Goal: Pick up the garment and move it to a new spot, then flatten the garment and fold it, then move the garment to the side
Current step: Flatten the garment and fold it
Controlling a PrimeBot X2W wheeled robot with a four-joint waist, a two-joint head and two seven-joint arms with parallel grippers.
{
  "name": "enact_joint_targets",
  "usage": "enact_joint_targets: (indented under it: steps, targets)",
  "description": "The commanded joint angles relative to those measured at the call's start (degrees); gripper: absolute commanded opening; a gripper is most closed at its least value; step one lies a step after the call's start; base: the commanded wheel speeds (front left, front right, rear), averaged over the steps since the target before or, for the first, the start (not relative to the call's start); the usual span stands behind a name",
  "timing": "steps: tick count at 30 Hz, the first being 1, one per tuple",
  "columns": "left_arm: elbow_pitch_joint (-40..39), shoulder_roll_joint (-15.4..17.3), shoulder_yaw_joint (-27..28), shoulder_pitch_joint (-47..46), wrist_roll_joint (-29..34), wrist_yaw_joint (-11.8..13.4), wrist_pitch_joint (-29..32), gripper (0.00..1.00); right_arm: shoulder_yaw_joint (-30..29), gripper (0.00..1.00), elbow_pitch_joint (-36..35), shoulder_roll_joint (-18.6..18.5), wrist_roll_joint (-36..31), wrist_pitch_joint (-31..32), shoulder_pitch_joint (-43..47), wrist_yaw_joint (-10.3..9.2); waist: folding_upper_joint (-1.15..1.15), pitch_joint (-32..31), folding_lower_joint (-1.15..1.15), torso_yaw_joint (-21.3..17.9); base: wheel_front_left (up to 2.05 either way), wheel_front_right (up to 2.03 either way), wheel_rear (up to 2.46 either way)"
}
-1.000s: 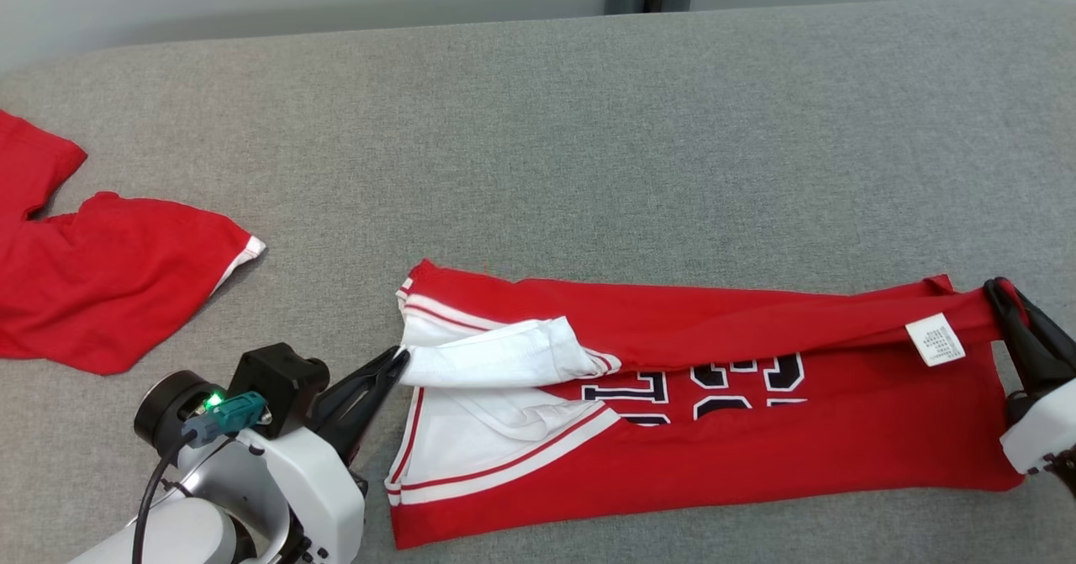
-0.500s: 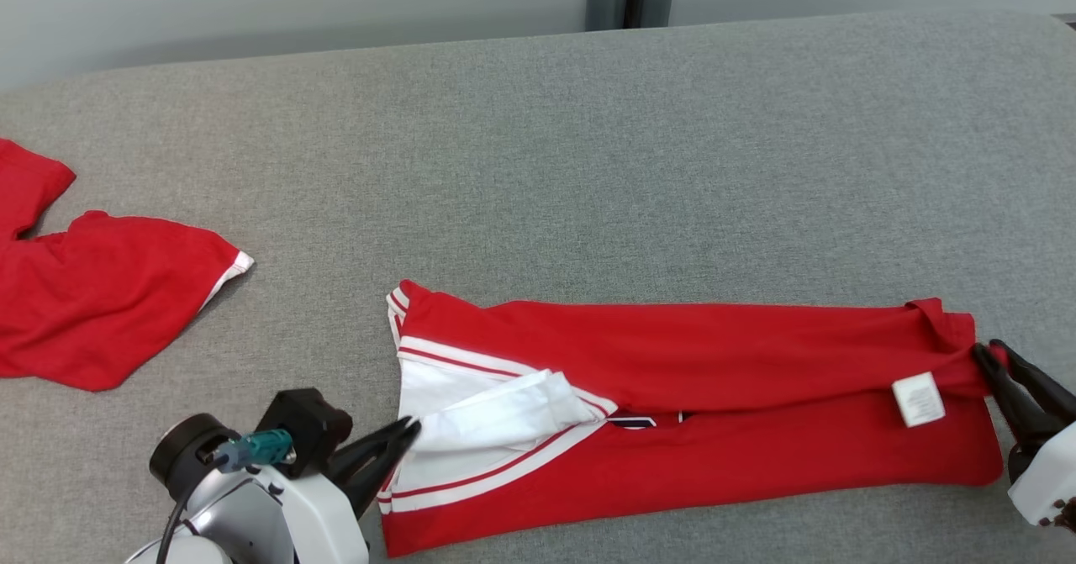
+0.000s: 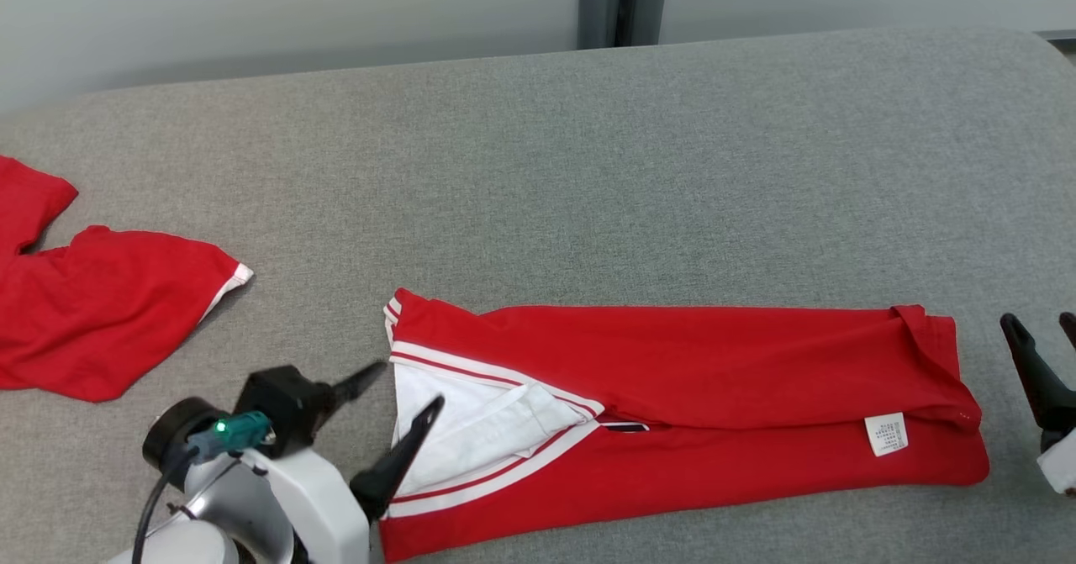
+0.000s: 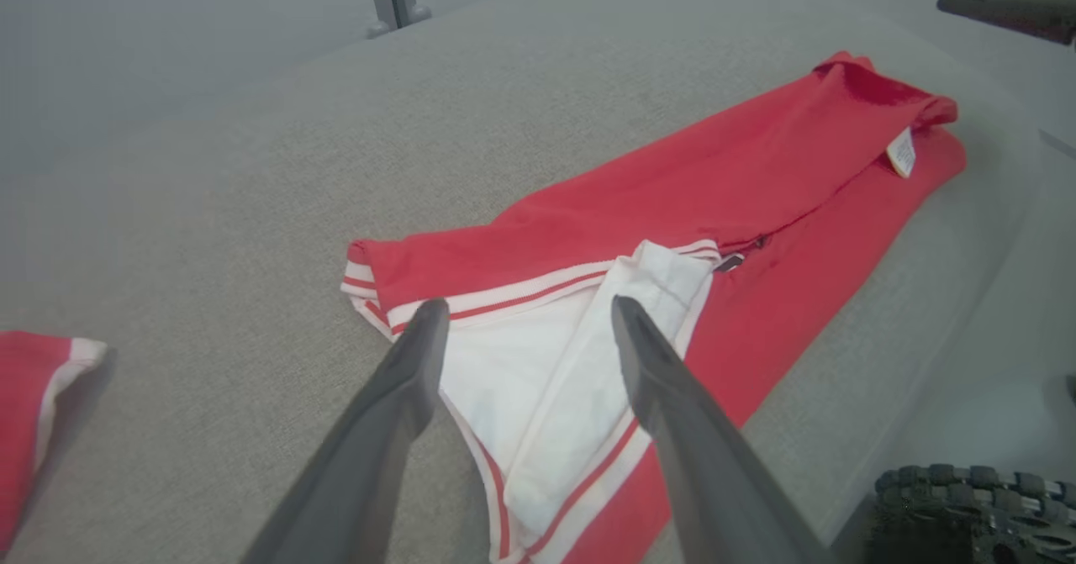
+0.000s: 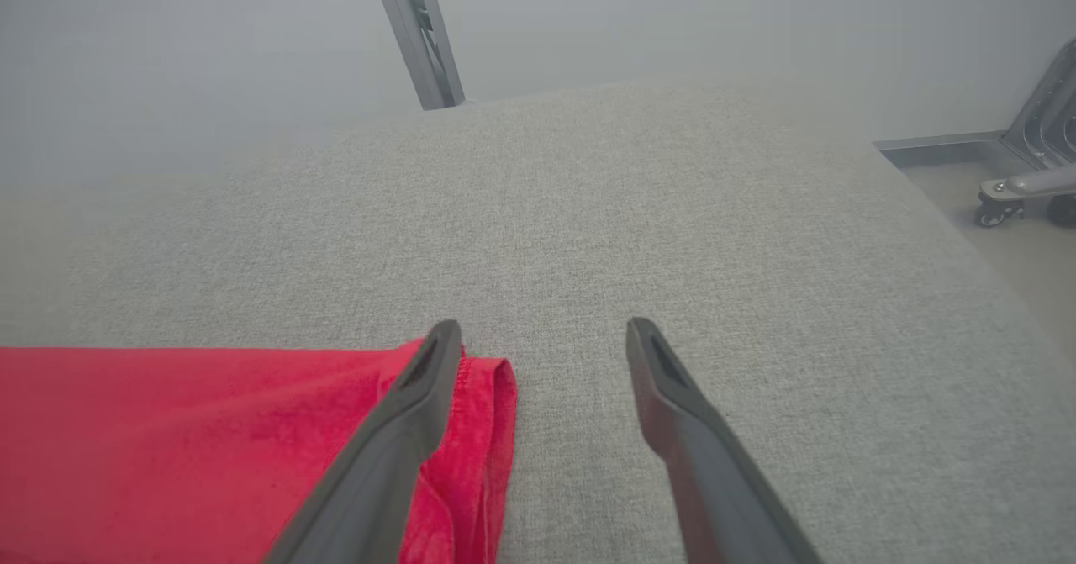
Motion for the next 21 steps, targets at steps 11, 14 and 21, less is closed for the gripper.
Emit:
enact_joint_targets:
  steps: [11, 14, 21]
  targets:
    - [6.6, -8.9, 7.2, -1.0, 1.0, 5.1, -15.7, 1.0, -6.6, 1.0, -1.7, 7.7, -4.8, -1.5, 1.3, -0.02, 0.0, -1.1, 0.0, -0.6, 0.0, 0.0, 0.0]
    - [10.1, -12.1, 8.6, 0.2, 1.0, 5.3, -19.5, 1.0, -8.9, 1.0, -1.8, 11.2, -6.1, -1.5, 2.5, -0.02, 0.0, -1.2, 0.0, -0.8, 0.0, 0.0, 0.0]
    - [15.2, -15.4, 9.0, 2.5, 2.1, 3.0, -21.3, 1.0, -10.3, 1.0, 0.8, 15.3, -7.2, -1.5, 3.9, -0.02, 0.0, -0.7, 0.0, -0.7, 0.0, 0.0, 0.0]
